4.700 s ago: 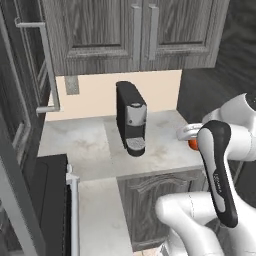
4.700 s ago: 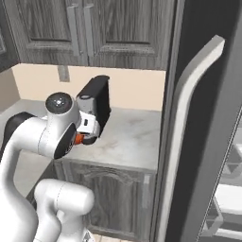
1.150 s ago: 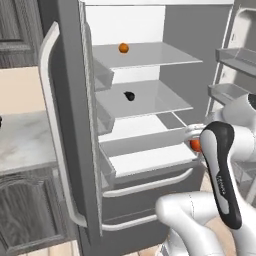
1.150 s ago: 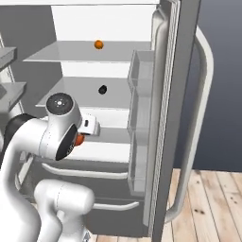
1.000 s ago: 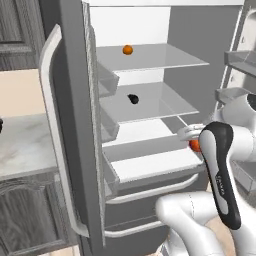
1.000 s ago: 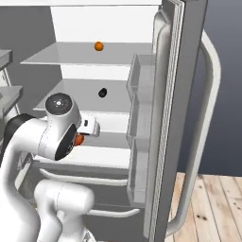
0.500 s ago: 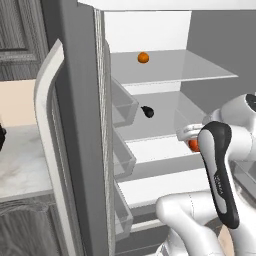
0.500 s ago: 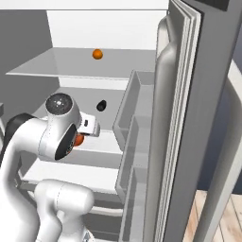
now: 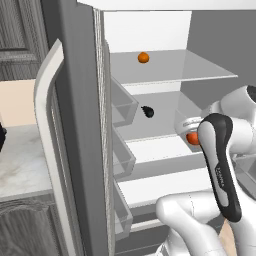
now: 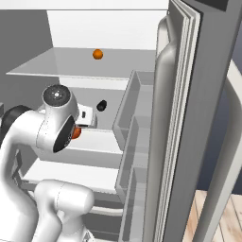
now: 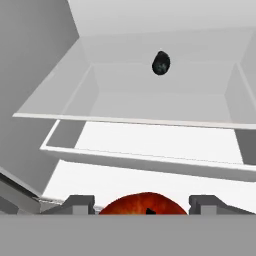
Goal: Place the apple in the correct fridge rack based on whether it is a fruit or vegetable. Finally, close the fridge door.
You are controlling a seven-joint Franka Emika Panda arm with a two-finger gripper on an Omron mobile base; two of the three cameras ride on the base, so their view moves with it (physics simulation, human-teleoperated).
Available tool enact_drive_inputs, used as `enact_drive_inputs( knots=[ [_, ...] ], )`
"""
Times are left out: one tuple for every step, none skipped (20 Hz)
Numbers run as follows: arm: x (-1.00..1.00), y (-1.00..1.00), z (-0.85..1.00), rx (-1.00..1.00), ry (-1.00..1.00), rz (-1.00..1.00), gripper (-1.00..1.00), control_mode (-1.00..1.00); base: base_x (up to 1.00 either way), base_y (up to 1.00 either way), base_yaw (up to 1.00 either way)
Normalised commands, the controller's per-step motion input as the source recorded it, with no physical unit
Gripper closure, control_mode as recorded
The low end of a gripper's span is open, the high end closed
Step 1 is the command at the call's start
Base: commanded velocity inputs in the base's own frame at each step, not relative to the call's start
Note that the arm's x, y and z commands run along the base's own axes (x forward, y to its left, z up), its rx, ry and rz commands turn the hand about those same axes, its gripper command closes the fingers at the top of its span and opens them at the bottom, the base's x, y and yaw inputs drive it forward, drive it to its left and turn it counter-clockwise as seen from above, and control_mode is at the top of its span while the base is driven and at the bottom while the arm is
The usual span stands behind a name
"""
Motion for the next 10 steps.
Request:
enact_drive_inputs(
  knots=[
    [0.06, 0.24, 0.69, -0.04, 0.0, 0.0, 1.0, -1.0, 0.0, 0.0, 0.0],
    [0.0, 0.27, 0.7, -0.03, -0.02, 0.0, 1.0, -1.0, 0.0, 0.0, 0.0],
    [0.0, 0.3, 0.71, -0.03, -0.15, 0.01, 1.0, -1.0, 0.0, 0.0, 0.0],
    [0.0, 0.26, 0.69, -0.02, -0.17, 0.01, 1.0, -1.0, 0.0, 0.0, 0.0],
    [0.11, 0.19, 0.64, 0.0, -0.14, 0.03, 1.0, -1.0, 0.0, 0.0, 0.0],
    [0.22, 0.17, 0.58, 0.0, -0.11, 0.04, 1.0, -1.0, 0.0, 0.0, 0.0],
    [0.21, 0.13, 0.6, 0.0, -0.12, 0.03, 1.0, -1.0, 0.0, 0.0, 0.0],
    [0.17, 0.02, 0.66, 0.0, -0.15, 0.01, 1.0, -1.0, 0.0, 0.0, 0.0],
    [0.19, 0.0, 0.65, 0.0, -0.13, 0.0, 1.0, -1.0, 0.0, 0.0, 0.0],
    [0.27, 0.05, 0.58, 0.0, -0.12, 0.02, 1.0, -1.0, 0.0, 0.0, 0.0]
  ],
)
